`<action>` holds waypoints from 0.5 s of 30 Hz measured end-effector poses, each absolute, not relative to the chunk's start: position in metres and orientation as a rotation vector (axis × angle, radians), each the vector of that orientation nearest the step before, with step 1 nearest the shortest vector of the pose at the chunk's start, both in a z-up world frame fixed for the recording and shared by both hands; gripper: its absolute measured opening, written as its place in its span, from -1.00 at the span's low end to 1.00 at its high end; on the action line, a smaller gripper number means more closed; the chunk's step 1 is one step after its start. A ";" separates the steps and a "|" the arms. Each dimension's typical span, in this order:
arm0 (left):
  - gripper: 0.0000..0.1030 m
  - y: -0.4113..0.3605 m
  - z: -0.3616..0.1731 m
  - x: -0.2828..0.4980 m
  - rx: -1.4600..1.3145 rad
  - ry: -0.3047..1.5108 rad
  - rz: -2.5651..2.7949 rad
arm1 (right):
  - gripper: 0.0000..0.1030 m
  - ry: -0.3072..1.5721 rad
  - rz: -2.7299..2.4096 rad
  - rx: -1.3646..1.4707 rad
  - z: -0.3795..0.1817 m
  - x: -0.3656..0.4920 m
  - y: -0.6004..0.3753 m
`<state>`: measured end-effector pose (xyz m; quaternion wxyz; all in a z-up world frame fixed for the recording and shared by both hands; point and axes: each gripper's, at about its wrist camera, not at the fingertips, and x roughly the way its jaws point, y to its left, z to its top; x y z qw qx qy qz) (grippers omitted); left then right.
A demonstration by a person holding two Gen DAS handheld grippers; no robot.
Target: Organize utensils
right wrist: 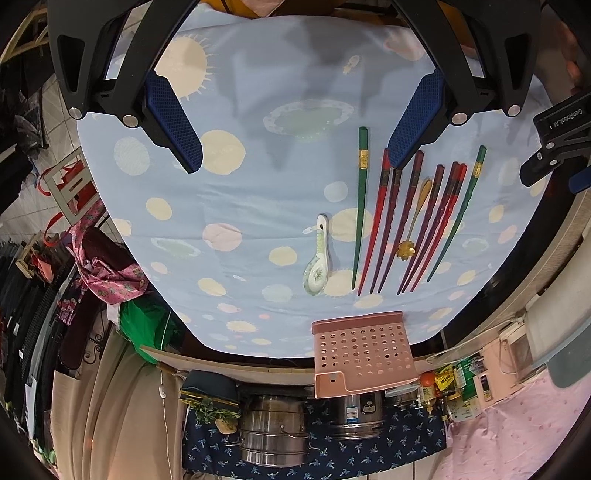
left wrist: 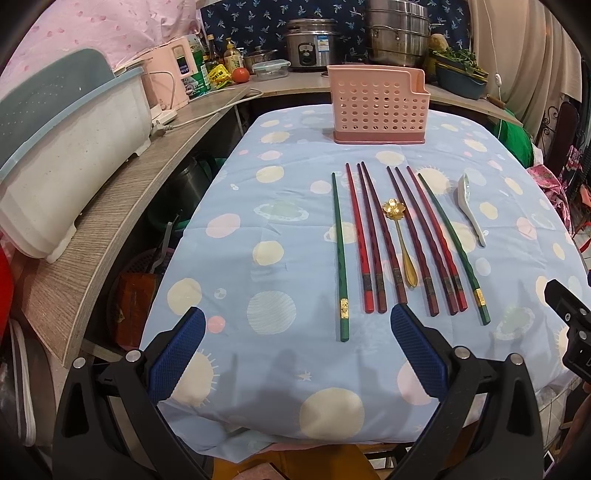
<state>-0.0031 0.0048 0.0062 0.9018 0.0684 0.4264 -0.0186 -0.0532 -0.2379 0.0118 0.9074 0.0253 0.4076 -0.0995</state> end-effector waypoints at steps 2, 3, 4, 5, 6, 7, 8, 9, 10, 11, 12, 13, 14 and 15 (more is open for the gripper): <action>0.86 0.006 0.006 -0.003 0.139 0.884 -0.038 | 0.87 0.843 -0.204 0.051 0.011 -0.053 -0.237; 0.86 0.006 0.006 -0.002 0.139 0.884 -0.038 | 0.87 0.843 -0.204 0.051 0.011 -0.054 -0.237; 0.86 0.006 0.006 -0.002 0.139 0.885 -0.039 | 0.87 0.845 -0.204 0.052 0.011 -0.053 -0.238; 0.86 0.006 0.006 -0.002 0.140 0.886 -0.040 | 0.87 0.846 -0.205 0.053 0.011 -0.053 -0.238; 0.86 0.005 0.005 -0.002 0.140 0.886 -0.040 | 0.87 0.846 -0.205 0.054 0.011 -0.053 -0.238; 0.86 0.005 0.005 -0.002 0.140 0.886 -0.040 | 0.87 0.846 -0.206 0.055 0.011 -0.053 -0.238; 0.86 0.005 0.005 -0.002 0.139 0.887 -0.041 | 0.87 0.846 -0.206 0.053 0.011 -0.053 -0.238; 0.86 0.005 0.005 -0.002 0.139 0.888 -0.041 | 0.87 0.845 -0.207 0.053 0.011 -0.053 -0.237; 0.86 0.005 0.005 -0.002 0.139 0.888 -0.041 | 0.87 0.846 -0.206 0.053 0.011 -0.053 -0.237; 0.86 0.005 0.005 -0.002 0.138 0.889 -0.041 | 0.87 0.846 -0.206 0.053 0.011 -0.053 -0.237; 0.86 0.006 0.004 -0.002 0.138 0.890 -0.041 | 0.87 0.846 -0.206 0.052 0.011 -0.053 -0.237; 0.86 0.006 0.004 -0.002 0.137 0.890 -0.041 | 0.87 0.846 -0.205 0.052 0.011 -0.053 -0.237; 0.86 0.006 0.004 -0.002 0.137 0.891 -0.041 | 0.87 0.846 -0.205 0.052 0.011 -0.054 -0.237; 0.86 0.006 0.004 -0.001 0.136 0.891 -0.042 | 0.87 0.846 -0.204 0.051 0.011 -0.054 -0.237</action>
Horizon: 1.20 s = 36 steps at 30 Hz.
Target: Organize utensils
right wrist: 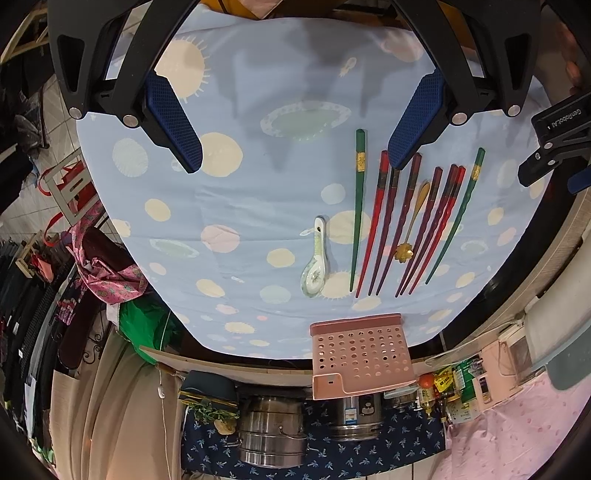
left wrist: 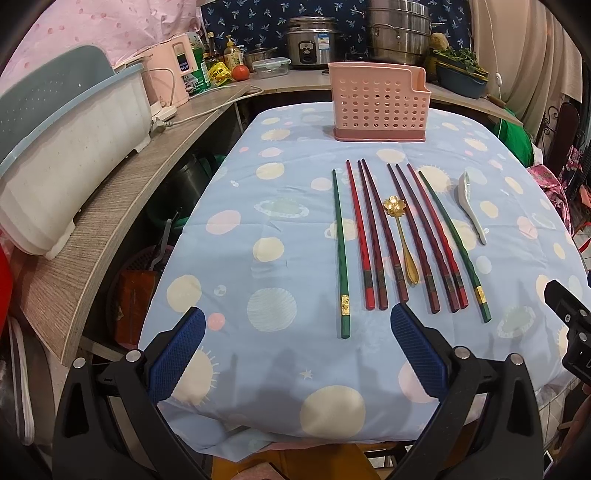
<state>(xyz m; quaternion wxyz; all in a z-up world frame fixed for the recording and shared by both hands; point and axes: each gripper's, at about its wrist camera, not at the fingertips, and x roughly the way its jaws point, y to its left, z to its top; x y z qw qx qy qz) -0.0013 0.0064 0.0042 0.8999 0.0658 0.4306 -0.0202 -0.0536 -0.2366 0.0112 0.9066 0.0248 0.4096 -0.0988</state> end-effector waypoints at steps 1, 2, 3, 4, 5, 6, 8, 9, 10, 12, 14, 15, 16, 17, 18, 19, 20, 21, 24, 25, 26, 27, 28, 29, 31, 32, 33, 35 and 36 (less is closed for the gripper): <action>0.86 0.007 0.004 -0.001 0.135 0.891 -0.042 | 0.87 0.845 -0.203 0.050 0.011 -0.054 -0.236; 0.86 0.004 0.004 -0.003 0.137 0.889 -0.040 | 0.87 0.845 -0.203 0.049 0.011 -0.054 -0.235; 0.86 0.004 0.004 -0.003 0.136 0.888 -0.039 | 0.87 0.844 -0.203 0.047 0.012 -0.054 -0.235; 0.86 0.004 0.004 -0.003 0.135 0.888 -0.040 | 0.87 0.843 -0.204 0.045 0.012 -0.055 -0.234; 0.86 0.004 0.004 -0.003 0.135 0.888 -0.040 | 0.87 0.843 -0.204 0.044 0.013 -0.055 -0.234; 0.86 0.004 0.003 -0.004 0.135 0.887 -0.041 | 0.87 0.842 -0.206 0.043 0.013 -0.055 -0.235; 0.86 0.003 0.003 -0.005 0.135 0.888 -0.043 | 0.87 0.844 -0.206 0.044 0.013 -0.055 -0.234; 0.86 0.002 0.002 -0.006 0.136 0.888 -0.045 | 0.87 0.844 -0.207 0.044 0.013 -0.055 -0.234; 0.86 0.003 0.002 -0.006 0.137 0.890 -0.045 | 0.87 0.843 -0.207 0.044 0.013 -0.055 -0.234; 0.86 0.002 0.001 -0.007 0.136 0.892 -0.048 | 0.87 0.842 -0.206 0.044 0.013 -0.056 -0.234; 0.86 0.002 0.001 -0.008 0.135 0.891 -0.048 | 0.87 0.839 -0.206 0.041 0.014 -0.056 -0.234; 0.86 0.004 0.002 -0.005 0.131 0.893 -0.047 | 0.87 0.839 -0.205 0.040 0.014 -0.056 -0.234; 0.86 0.004 0.002 -0.005 0.129 0.893 -0.046 | 0.87 0.839 -0.204 0.038 0.014 -0.056 -0.233; 0.86 0.004 0.002 -0.005 0.127 0.892 -0.045 | 0.87 0.838 -0.204 0.035 0.015 -0.056 -0.232; 0.86 0.004 0.003 -0.005 0.125 0.892 -0.044 | 0.87 0.837 -0.203 0.033 0.015 -0.056 -0.232; 0.86 0.004 0.003 -0.005 0.123 0.892 -0.044 | 0.87 0.837 -0.203 0.031 0.015 -0.055 -0.230; 0.86 0.003 0.003 -0.006 0.123 0.890 -0.044 | 0.87 0.837 -0.203 0.031 0.015 -0.055 -0.230; 0.86 0.003 0.003 -0.006 0.123 0.889 -0.044 | 0.87 0.837 -0.203 0.031 0.015 -0.055 -0.230; 0.86 0.006 0.005 -0.003 0.122 0.890 -0.045 | 0.87 0.836 -0.203 0.032 0.015 -0.055 -0.230; 0.86 0.006 0.005 -0.003 0.122 0.891 -0.046 | 0.87 0.836 -0.204 0.032 0.015 -0.055 -0.230; 0.86 0.005 0.005 -0.003 0.122 0.891 -0.046 | 0.87 0.836 -0.204 0.032 0.015 -0.055 -0.230; 0.86 0.005 0.006 -0.003 0.122 0.890 -0.046 | 0.87 0.836 -0.203 0.033 0.015 -0.055 -0.230; 0.86 0.006 0.005 -0.003 0.123 0.889 -0.045 | 0.87 0.836 -0.203 0.033 0.016 -0.055 -0.230; 0.86 0.005 0.005 -0.003 0.124 0.888 -0.045 | 0.87 0.836 -0.204 0.032 0.015 -0.055 -0.230; 0.86 0.004 0.005 -0.003 0.126 0.887 -0.045 | 0.87 0.836 -0.204 0.033 0.016 -0.055 -0.230; 0.86 0.005 0.005 -0.003 0.125 0.888 -0.046 | 0.87 0.835 -0.204 0.034 0.016 -0.055 -0.229; 0.86 0.005 0.006 -0.003 0.126 0.888 -0.047 | 0.87 0.835 -0.204 0.035 0.016 -0.054 -0.229; 0.86 0.004 0.005 -0.003 0.127 0.888 -0.048 | 0.87 0.836 -0.204 0.032 0.016 -0.054 -0.229; 0.86 0.003 0.005 -0.003 0.128 0.889 -0.048 | 0.87 0.836 -0.204 0.033 0.016 -0.054 -0.229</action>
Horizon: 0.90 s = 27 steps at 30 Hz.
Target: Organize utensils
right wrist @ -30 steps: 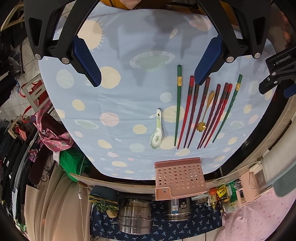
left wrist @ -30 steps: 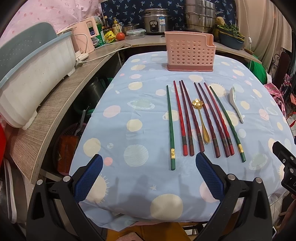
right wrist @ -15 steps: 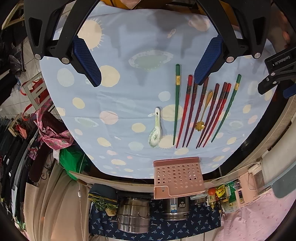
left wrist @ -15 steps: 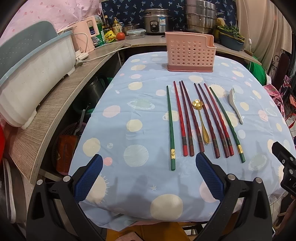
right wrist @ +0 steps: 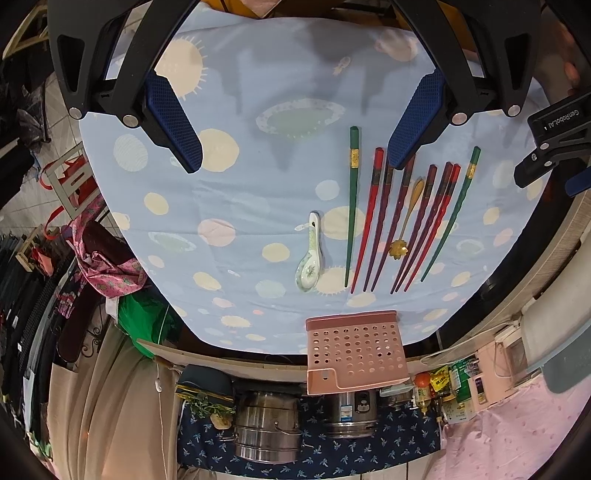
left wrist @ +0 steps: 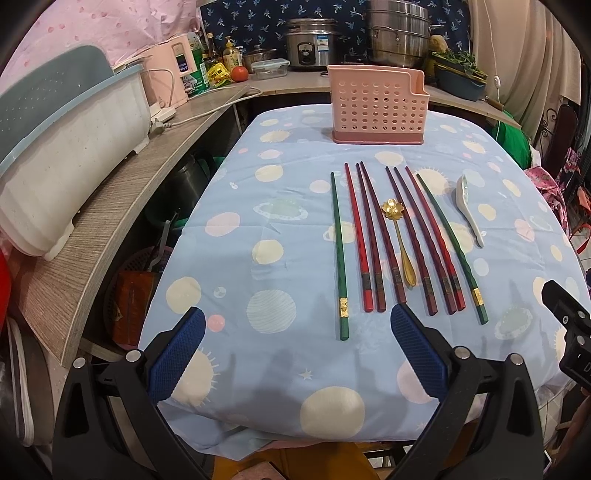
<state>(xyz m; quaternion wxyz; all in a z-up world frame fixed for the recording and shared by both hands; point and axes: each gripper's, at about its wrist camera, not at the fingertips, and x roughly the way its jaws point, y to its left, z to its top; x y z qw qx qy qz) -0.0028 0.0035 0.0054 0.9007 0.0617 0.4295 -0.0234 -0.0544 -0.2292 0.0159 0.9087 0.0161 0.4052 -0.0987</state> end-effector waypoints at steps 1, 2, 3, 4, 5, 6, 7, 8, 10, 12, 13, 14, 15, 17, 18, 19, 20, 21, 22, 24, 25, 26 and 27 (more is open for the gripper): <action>0.86 0.003 0.005 -0.003 0.128 0.889 -0.049 | 0.87 0.836 -0.203 0.034 0.016 -0.054 -0.229; 0.86 0.004 0.006 -0.003 0.127 0.889 -0.049 | 0.87 0.836 -0.203 0.033 0.016 -0.054 -0.229; 0.86 0.004 0.006 -0.003 0.128 0.890 -0.050 | 0.87 0.836 -0.204 0.033 0.016 -0.054 -0.229; 0.86 0.003 0.007 -0.002 0.129 0.890 -0.050 | 0.87 0.836 -0.203 0.033 0.016 -0.054 -0.229; 0.86 0.003 0.007 -0.002 0.129 0.890 -0.051 | 0.87 0.836 -0.203 0.033 0.016 -0.054 -0.229; 0.86 0.003 0.007 -0.002 0.130 0.890 -0.051 | 0.87 0.836 -0.204 0.033 0.016 -0.055 -0.229; 0.86 0.003 0.007 -0.002 0.131 0.891 -0.052 | 0.87 0.836 -0.203 0.033 0.016 -0.054 -0.229; 0.86 0.003 0.007 -0.001 0.131 0.891 -0.052 | 0.87 0.837 -0.202 0.033 0.016 -0.054 -0.229; 0.86 0.003 0.008 -0.001 0.131 0.892 -0.052 | 0.87 0.837 -0.201 0.033 0.016 -0.054 -0.229; 0.86 0.003 0.008 0.000 0.131 0.893 -0.052 | 0.87 0.838 -0.200 0.035 0.016 -0.054 -0.229; 0.86 0.003 0.008 0.001 0.130 0.895 -0.052 | 0.87 0.838 -0.201 0.035 0.016 -0.053 -0.229; 0.86 0.003 0.007 0.002 0.129 0.897 -0.054 | 0.87 0.839 -0.201 0.036 0.016 -0.053 -0.229; 0.86 0.004 0.007 0.003 0.127 0.901 -0.055 | 0.87 0.841 -0.201 0.038 0.016 -0.052 -0.228; 0.86 0.005 0.002 0.003 0.116 0.918 -0.064 | 0.87 0.844 -0.201 0.041 0.014 -0.051 -0.229; 0.86 0.006 0.000 0.005 0.106 0.932 -0.068 | 0.87 0.846 -0.201 0.042 0.014 -0.051 -0.229; 0.86 0.007 -0.003 0.007 0.097 0.944 -0.067 | 0.87 0.850 -0.201 0.045 0.012 -0.049 -0.230; 0.86 0.009 -0.006 0.010 0.089 0.956 -0.064 | 0.87 0.853 -0.201 0.047 0.011 -0.048 -0.231; 0.86 0.010 -0.009 0.012 0.081 0.968 -0.061 | 0.87 0.856 -0.201 0.049 0.009 -0.048 -0.232; 0.86 0.012 -0.012 0.015 0.071 0.978 -0.060 | 0.87 0.858 -0.201 0.052 0.008 -0.046 -0.233; 0.86 0.015 -0.018 0.020 0.051 0.990 -0.058 | 0.87 0.861 -0.200 0.059 0.006 -0.044 -0.234; 0.86 0.015 -0.021 0.023 0.047 0.994 -0.057 | 0.87 0.863 -0.200 0.062 0.005 -0.043 -0.235; 0.86 0.015 -0.024 0.026 0.051 0.999 -0.057 | 0.87 0.866 -0.201 0.064 0.003 -0.041 -0.236; 0.86 0.015 -0.029 0.027 0.058 1.002 -0.059 | 0.87 0.869 -0.200 0.066 0.002 -0.039 -0.236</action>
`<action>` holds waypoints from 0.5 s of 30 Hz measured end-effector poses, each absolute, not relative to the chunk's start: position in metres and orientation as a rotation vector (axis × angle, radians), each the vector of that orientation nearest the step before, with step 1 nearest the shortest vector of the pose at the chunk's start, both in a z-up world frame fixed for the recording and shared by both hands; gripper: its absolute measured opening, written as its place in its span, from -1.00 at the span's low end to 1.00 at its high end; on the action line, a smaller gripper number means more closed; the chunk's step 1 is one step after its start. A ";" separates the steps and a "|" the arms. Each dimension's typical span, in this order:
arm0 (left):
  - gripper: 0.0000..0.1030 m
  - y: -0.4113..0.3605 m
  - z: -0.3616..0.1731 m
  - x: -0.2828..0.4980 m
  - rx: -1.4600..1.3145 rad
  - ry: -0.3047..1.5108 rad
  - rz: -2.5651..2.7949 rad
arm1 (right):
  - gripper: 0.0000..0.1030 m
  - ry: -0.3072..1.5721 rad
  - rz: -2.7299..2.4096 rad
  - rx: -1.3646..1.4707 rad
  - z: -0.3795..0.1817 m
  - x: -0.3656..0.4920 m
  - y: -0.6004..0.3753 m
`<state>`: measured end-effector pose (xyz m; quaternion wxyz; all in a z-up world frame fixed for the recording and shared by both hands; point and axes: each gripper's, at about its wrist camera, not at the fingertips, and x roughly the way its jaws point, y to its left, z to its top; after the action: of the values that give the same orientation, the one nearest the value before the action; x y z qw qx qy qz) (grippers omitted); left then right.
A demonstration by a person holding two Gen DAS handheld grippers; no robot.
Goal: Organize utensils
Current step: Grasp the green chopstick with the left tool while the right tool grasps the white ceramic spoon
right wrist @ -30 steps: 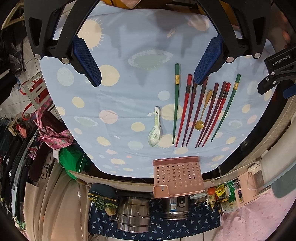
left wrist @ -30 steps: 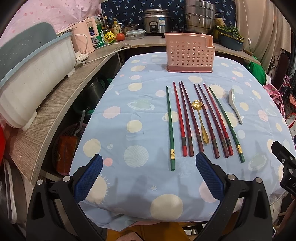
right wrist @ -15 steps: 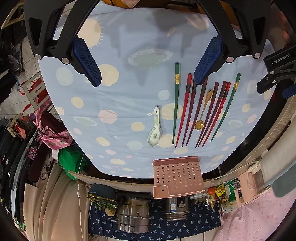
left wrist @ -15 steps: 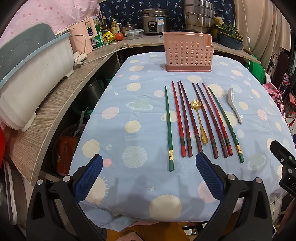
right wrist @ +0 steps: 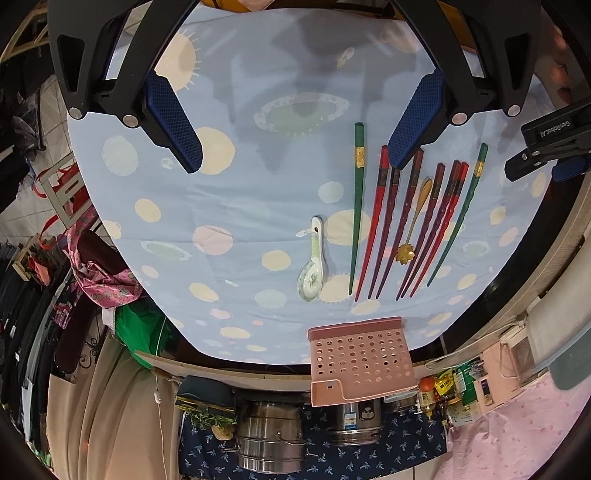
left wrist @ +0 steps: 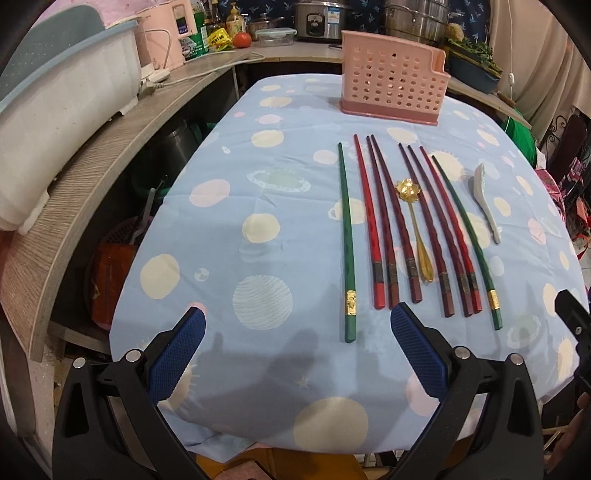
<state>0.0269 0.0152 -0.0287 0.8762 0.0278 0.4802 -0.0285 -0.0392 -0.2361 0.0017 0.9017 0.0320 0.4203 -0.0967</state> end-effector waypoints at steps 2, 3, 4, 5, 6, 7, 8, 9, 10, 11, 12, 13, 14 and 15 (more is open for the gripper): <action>0.86 0.014 -0.036 0.032 0.075 1.012 -0.059 | 0.87 0.876 -0.199 0.067 -0.002 -0.036 -0.237; 0.84 0.013 -0.040 0.034 0.078 1.017 -0.061 | 0.87 0.880 -0.198 0.068 -0.004 -0.035 -0.237; 0.83 0.013 -0.043 0.036 0.077 1.022 -0.061 | 0.87 0.882 -0.197 0.069 -0.005 -0.033 -0.237; 0.78 0.014 -0.046 0.037 0.075 1.026 -0.062 | 0.87 0.884 -0.196 0.070 -0.006 -0.032 -0.238; 0.73 0.014 -0.050 0.040 0.076 1.037 -0.065 | 0.87 0.886 -0.194 0.072 -0.007 -0.030 -0.238; 0.70 0.014 -0.053 0.042 0.075 1.047 -0.068 | 0.87 0.888 -0.192 0.075 -0.008 -0.028 -0.238; 0.65 0.013 -0.056 0.043 0.074 1.055 -0.070 | 0.87 0.889 -0.190 0.080 -0.009 -0.027 -0.239; 0.60 0.013 -0.059 0.045 0.074 1.064 -0.071 | 0.87 0.889 -0.189 0.085 -0.010 -0.025 -0.240; 0.58 0.014 -0.061 0.046 0.073 1.069 -0.073 | 0.87 0.889 -0.188 0.089 -0.011 -0.024 -0.240; 0.49 0.013 -0.063 0.047 0.071 1.074 -0.078 | 0.87 0.890 -0.188 0.092 -0.012 -0.022 -0.241; 0.38 0.014 -0.065 0.048 0.066 1.084 -0.086 | 0.87 0.892 -0.187 0.094 -0.013 -0.021 -0.241; 0.34 0.014 -0.067 0.049 0.058 1.094 -0.093 | 0.87 0.894 -0.187 0.094 -0.014 -0.019 -0.241; 0.30 0.014 -0.069 0.049 0.053 1.099 -0.100 | 0.87 0.895 -0.186 0.094 -0.014 -0.017 -0.241; 0.28 0.014 -0.068 0.049 0.051 1.094 -0.101 | 0.87 0.896 -0.185 0.094 -0.015 -0.015 -0.241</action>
<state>0.0495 0.0144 -0.0683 0.8527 0.0240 0.5196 -0.0480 -0.0153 -0.2409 -0.0153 0.8962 0.0455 0.4323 -0.0892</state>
